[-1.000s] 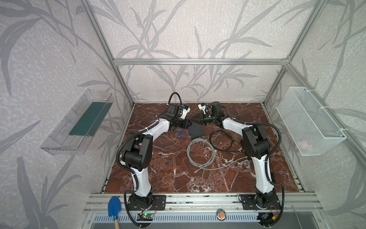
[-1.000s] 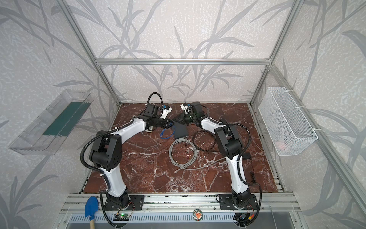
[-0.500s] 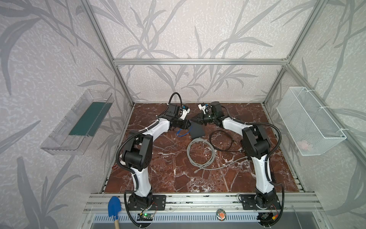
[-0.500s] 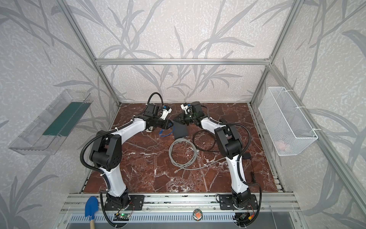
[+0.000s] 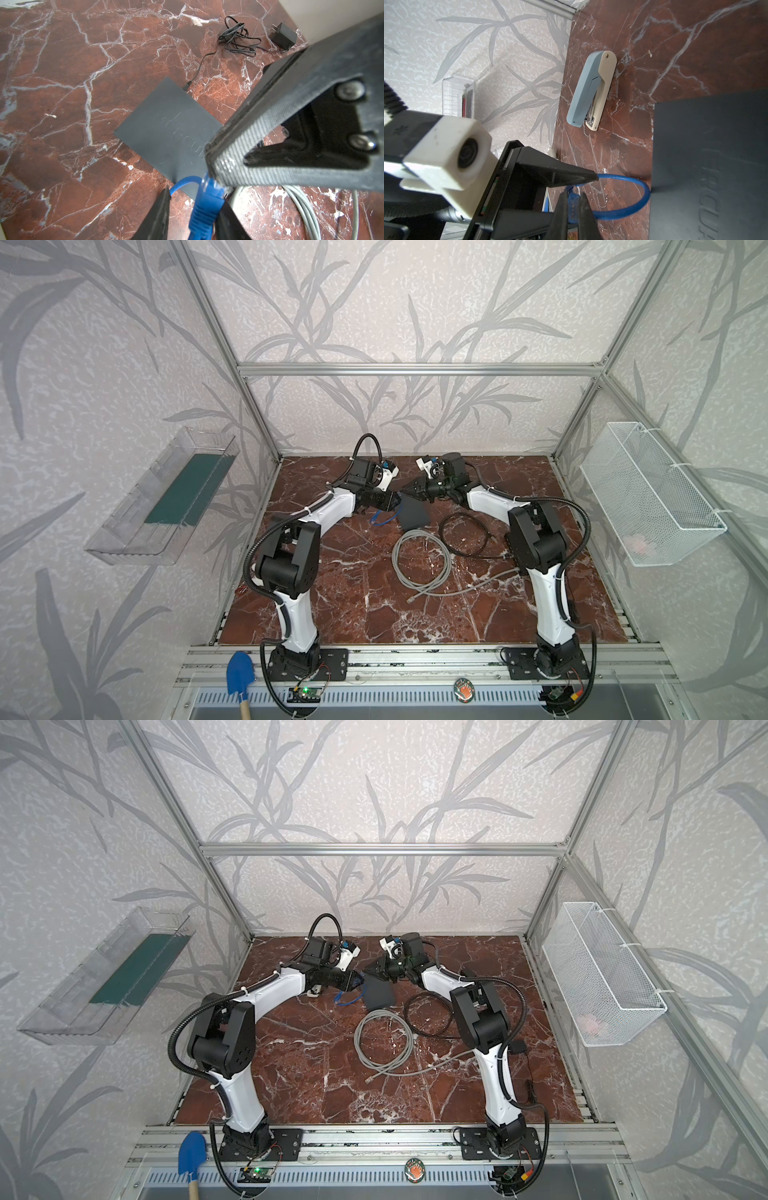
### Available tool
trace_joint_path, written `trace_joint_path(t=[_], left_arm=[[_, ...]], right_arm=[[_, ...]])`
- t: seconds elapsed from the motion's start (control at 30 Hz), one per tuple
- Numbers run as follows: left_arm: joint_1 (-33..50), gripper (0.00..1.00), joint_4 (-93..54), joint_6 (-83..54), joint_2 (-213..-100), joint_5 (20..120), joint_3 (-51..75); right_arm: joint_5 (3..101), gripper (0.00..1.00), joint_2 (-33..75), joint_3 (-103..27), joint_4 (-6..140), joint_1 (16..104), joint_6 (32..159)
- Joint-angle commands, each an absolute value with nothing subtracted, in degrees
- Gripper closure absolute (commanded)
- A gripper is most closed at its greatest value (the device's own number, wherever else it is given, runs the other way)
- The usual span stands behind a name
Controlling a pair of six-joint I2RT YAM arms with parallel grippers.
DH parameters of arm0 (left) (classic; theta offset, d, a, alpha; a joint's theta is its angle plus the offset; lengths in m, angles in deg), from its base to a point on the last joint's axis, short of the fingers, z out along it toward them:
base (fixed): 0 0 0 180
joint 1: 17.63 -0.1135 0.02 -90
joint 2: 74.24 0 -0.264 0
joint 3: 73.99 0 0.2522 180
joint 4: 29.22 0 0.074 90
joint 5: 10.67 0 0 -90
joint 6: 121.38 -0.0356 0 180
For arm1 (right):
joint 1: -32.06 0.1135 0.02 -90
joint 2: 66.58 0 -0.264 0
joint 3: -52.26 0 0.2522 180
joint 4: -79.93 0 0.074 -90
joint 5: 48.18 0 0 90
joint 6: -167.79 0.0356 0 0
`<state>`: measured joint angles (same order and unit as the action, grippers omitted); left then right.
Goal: Insert the plug into the switch port
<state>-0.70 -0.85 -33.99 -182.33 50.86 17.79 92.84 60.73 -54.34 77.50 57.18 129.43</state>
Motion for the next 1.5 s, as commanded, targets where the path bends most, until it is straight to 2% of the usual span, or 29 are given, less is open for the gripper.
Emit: trace_joint_path(t=[0.0,0.17,0.53,0.73,1.1,1.23,1.47], left_arm=[[-1.11,0.64,-2.58,-34.28,-179.80,49.68,16.53],[-1.20,0.72,-4.70,-33.66,-179.15,49.14,15.29],[-1.20,0.65,-6.05,-33.90,-178.05,50.16,13.97],[-1.11,0.73,-6.32,-33.84,-178.38,49.55,13.79],[-1.11,0.79,-7.62,-34.02,-177.73,50.67,13.33],[-1.41,0.82,-5.26,-35.55,-177.99,50.34,13.58],[-4.55,0.83,9.27,-44.43,-179.04,47.51,17.31]], right_arm=[[93.06,1.00,61.01,-55.89,77.86,56.93,129.55],[93.05,1.00,60.93,-55.89,77.32,56.85,129.30],[92.61,1.00,61.04,-56.08,75.37,56.94,128.33],[92.64,1.00,60.94,-56.05,75.75,57.06,128.59],[92.10,1.00,61.30,-56.77,73.16,57.46,127.83],[91.83,0.87,61.38,-56.79,73.32,57.10,128.55],[90.96,0.74,59.61,-55.29,73.58,54.70,127.04]])
